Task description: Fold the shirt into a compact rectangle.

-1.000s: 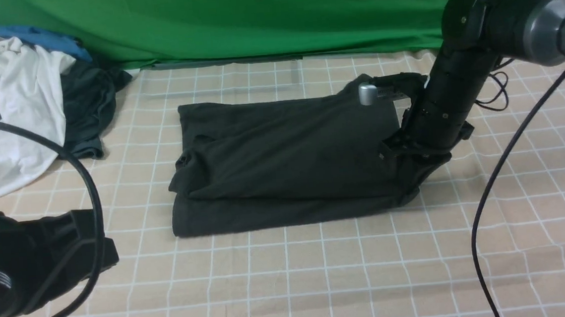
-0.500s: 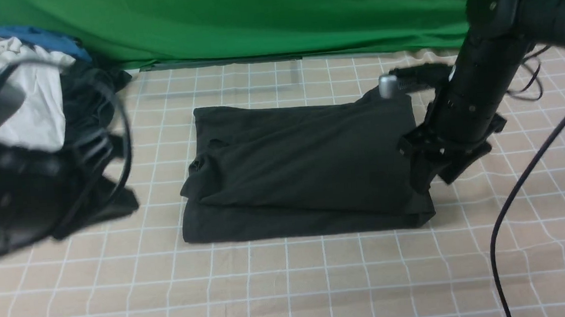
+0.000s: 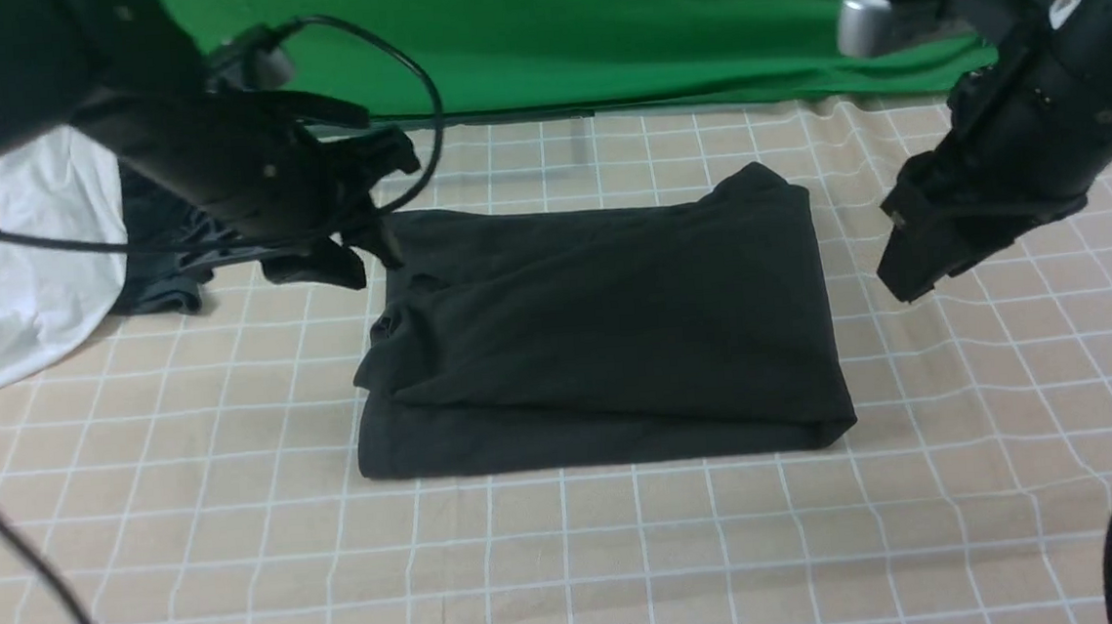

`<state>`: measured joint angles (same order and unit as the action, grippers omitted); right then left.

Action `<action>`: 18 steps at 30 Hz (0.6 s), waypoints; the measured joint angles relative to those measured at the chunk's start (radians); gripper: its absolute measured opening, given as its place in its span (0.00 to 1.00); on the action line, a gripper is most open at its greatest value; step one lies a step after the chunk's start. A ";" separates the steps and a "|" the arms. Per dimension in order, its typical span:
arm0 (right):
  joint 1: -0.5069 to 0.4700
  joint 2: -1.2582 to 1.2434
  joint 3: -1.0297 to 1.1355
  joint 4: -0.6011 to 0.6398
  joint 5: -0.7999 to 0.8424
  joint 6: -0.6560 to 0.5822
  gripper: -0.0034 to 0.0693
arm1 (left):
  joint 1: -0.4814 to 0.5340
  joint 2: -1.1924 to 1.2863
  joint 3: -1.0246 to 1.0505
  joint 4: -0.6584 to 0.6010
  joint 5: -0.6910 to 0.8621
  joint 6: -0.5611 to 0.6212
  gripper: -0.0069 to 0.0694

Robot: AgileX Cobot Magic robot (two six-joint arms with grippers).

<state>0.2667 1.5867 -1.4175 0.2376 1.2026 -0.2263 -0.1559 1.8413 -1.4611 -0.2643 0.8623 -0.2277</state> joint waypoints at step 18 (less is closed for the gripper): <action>0.000 -0.010 0.061 -0.003 -0.083 -0.036 0.55 | 0.000 0.205 -0.069 0.042 -0.085 0.139 0.39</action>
<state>0.2667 1.5762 -1.3569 0.2347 1.1199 -0.2624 -0.1559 2.0463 -1.5299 -0.2226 0.7778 -0.0887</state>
